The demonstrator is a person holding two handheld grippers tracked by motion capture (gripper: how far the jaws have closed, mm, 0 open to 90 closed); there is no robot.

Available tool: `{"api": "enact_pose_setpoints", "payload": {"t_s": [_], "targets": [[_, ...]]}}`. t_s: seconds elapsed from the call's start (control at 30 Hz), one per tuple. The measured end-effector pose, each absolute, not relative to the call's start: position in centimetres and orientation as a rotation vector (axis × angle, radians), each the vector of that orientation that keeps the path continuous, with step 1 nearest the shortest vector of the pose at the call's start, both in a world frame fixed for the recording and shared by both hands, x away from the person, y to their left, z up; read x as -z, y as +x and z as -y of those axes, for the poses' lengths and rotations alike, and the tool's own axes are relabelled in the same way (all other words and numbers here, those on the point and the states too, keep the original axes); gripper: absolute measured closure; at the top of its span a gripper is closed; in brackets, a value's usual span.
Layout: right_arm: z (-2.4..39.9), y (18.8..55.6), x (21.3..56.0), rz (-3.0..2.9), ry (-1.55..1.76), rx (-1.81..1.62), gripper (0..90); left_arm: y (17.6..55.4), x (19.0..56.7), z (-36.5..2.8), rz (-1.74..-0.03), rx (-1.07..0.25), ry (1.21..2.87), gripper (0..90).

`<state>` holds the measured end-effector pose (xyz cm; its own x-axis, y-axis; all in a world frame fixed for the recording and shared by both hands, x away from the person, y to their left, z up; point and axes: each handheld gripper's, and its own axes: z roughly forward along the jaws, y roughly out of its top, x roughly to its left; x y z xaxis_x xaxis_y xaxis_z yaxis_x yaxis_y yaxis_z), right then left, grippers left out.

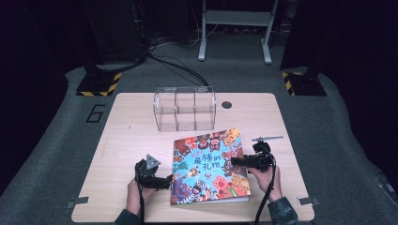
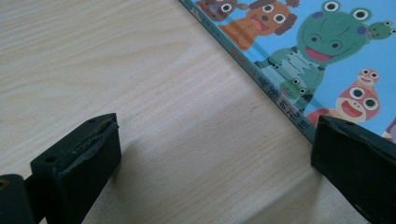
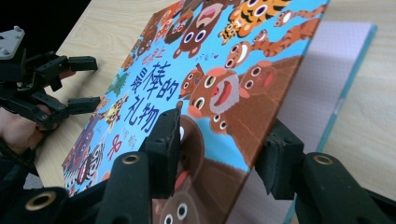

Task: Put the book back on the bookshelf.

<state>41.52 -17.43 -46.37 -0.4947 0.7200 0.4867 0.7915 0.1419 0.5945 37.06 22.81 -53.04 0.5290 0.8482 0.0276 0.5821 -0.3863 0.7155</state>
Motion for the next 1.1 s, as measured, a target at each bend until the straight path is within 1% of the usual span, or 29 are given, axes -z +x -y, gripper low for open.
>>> {"api": "enact_pose_setpoints", "payload": {"t_s": [0.17, 0.23, 0.27, 0.63, 0.73, 0.8, 0.93, 1.07, 1.1], "targets": [[15.6, 42.4, 45.5, 2.352, -1.457, 1.27, 49.3, 37.1, 53.0, -22.9, -1.151, -0.518, 2.114, 1.8], [14.5, 42.9, 45.2, 2.393, -1.435, 1.241, 44.7, 37.1, 53.0, -22.9, -1.15, -0.518, 2.113, 1.8], [14.3, 43.1, 45.2, 2.398, -1.419, 1.242, 44.5, 37.0, 53.0, -22.8, -1.159, -0.507, 2.108, 1.8], [14.4, 43.4, 45.5, 2.376, -1.416, 1.233, 45.6, 37.3, 53.0, -23.0, -1.125, -0.51, 2.134, 1.5], [14.5, 43.4, 45.6, 2.376, -1.414, 1.232, 45.6, 37.6, 52.8, -23.1, -1.138, -0.475, 2.107, 0.9], [14.5, 43.4, 45.6, 2.372, -1.415, 1.23, 45.5, 37.7, 52.8, -22.9, -1.175, -0.442, 2.029, 0.7], [14.5, 43.4, 45.6, 2.379, -1.413, 1.232, 45.4, 38.1, 52.8, -22.5, -1.156, -0.396, 2.042, 0.1], [14.5, 43.4, 45.6, 2.379, -1.414, 1.233, 45.4, 38.2, 53.0, -22.5, -1.157, -0.381, 2.012, 0.1], [14.5, 43.4, 45.6, 2.377, -1.415, 1.232, 45.4, 38.3, 52.9, -22.7, -1.145, -0.377, 2.034, 0.1]]}}
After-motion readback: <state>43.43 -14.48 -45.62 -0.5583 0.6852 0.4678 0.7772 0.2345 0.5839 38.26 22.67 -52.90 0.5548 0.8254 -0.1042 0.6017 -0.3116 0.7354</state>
